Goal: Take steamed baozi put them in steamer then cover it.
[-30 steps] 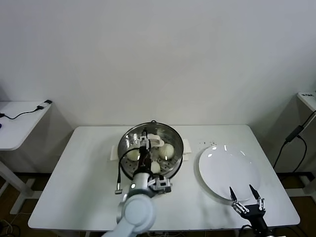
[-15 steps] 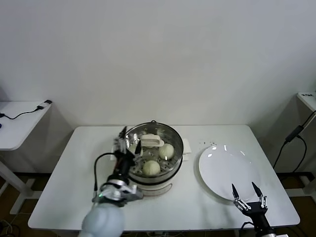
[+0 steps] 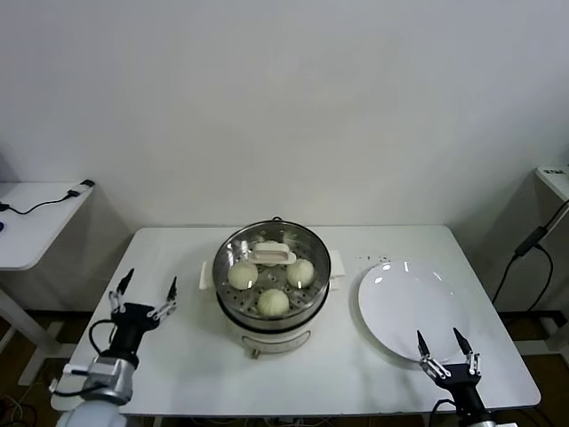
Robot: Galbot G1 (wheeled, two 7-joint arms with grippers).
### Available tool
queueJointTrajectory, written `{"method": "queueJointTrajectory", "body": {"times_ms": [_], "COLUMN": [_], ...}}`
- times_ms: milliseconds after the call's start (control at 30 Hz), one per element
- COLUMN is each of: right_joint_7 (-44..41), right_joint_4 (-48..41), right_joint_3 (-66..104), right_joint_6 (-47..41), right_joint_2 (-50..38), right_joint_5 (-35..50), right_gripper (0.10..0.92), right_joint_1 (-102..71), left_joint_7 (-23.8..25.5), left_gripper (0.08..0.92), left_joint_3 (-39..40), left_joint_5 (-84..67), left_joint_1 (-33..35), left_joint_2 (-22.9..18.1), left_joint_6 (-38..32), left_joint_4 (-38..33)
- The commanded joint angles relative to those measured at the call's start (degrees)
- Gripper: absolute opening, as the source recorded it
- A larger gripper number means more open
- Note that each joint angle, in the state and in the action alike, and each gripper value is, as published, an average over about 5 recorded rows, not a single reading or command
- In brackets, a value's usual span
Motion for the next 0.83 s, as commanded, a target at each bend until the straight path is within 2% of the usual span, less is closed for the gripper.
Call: {"method": "queueJointTrajectory", "body": {"times_ms": [33,167,333,833], "right_joint_7": [0.13,0.1,0.31,0.47], "right_joint_4": [-0.08,-0.24,-0.46,-0.73], "right_joint_3": [-0.25,-0.4,-0.7,-0.92], "right_joint_6": [-0.41,-0.43,-0.51,-0.11], "right_joint_2": [-0.32,-0.3,-0.26,-0.1], "right_joint_5": [0.64,0.65,0.74,0.85], "right_gripper": [0.823,0.823,0.823,0.823], "right_joint_1": [-0.42,-0.65,-0.76,-0.84], "left_joint_7": [-0.49,1.69,2.66,3.13], "left_gripper": [0.823,0.823,0.823,0.823], "left_joint_3": [-11.4,-7.32,-4.08,-3.62], "left_joint_5": [-29.92,-27.06,-24.84,-23.97], "left_joint_1": [5.27,6.07,6.27,6.9], "left_joint_2": [2.21,1.29,-0.28,-0.3], "left_joint_6": [-6.62,-10.75,-12.19,-12.74], "left_joint_4": [2.7,6.85,8.93,9.46]}}
